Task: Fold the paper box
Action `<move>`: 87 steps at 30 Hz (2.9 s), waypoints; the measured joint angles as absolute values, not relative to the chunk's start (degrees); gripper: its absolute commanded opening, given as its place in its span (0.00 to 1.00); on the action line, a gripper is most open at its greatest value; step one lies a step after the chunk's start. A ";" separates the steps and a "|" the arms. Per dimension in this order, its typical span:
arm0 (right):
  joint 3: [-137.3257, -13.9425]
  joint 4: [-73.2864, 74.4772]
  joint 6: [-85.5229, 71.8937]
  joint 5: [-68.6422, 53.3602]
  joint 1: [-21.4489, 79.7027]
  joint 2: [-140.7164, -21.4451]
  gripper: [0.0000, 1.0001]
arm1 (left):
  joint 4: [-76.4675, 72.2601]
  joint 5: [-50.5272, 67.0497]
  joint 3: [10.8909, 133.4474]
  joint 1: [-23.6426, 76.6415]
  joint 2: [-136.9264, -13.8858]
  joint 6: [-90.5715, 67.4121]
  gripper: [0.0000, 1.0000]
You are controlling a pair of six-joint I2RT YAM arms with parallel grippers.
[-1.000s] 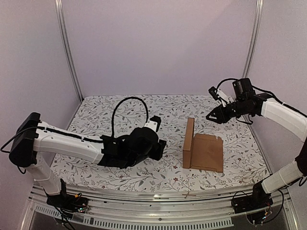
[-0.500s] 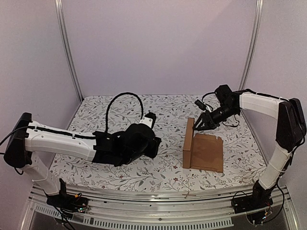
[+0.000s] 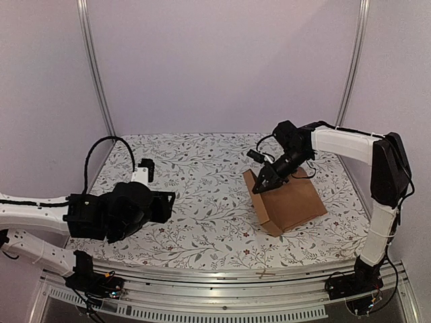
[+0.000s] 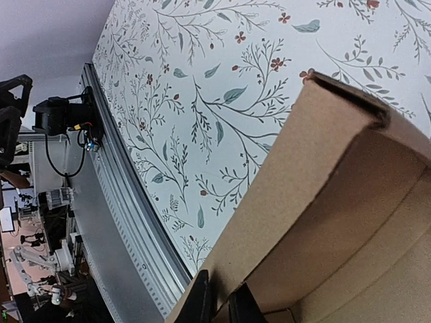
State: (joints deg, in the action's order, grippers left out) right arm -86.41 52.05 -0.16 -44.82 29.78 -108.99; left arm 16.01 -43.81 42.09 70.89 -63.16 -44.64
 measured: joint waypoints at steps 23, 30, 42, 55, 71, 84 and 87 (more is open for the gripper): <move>-80.18 61.14 32.51 -13.80 47.83 -106.34 0.42 | 12.16 -48.16 40.80 71.24 -70.85 -38.63 0.52; -75.85 61.04 33.39 -16.38 46.57 -79.48 0.46 | 8.62 -44.16 58.98 69.80 -90.83 -28.58 0.53; -67.61 57.87 24.12 -18.22 26.74 -67.13 0.64 | 7.20 -24.47 72.58 57.56 -104.05 -18.22 0.54; -62.92 54.26 16.69 -14.92 25.04 -67.11 0.64 | 8.32 -12.64 81.10 55.31 -111.83 -10.72 0.11; -69.10 46.44 11.29 -11.33 25.04 -77.58 0.62 | 10.70 -27.86 79.18 57.52 -108.99 -10.92 0.00; -78.11 32.64 3.64 -11.00 31.18 -94.21 0.54 | 11.90 -39.55 72.05 55.31 -103.24 -17.85 0.00; -78.19 31.05 2.63 -10.35 32.27 -96.05 0.52 | 11.84 -40.14 71.72 55.31 -103.24 -19.00 0.00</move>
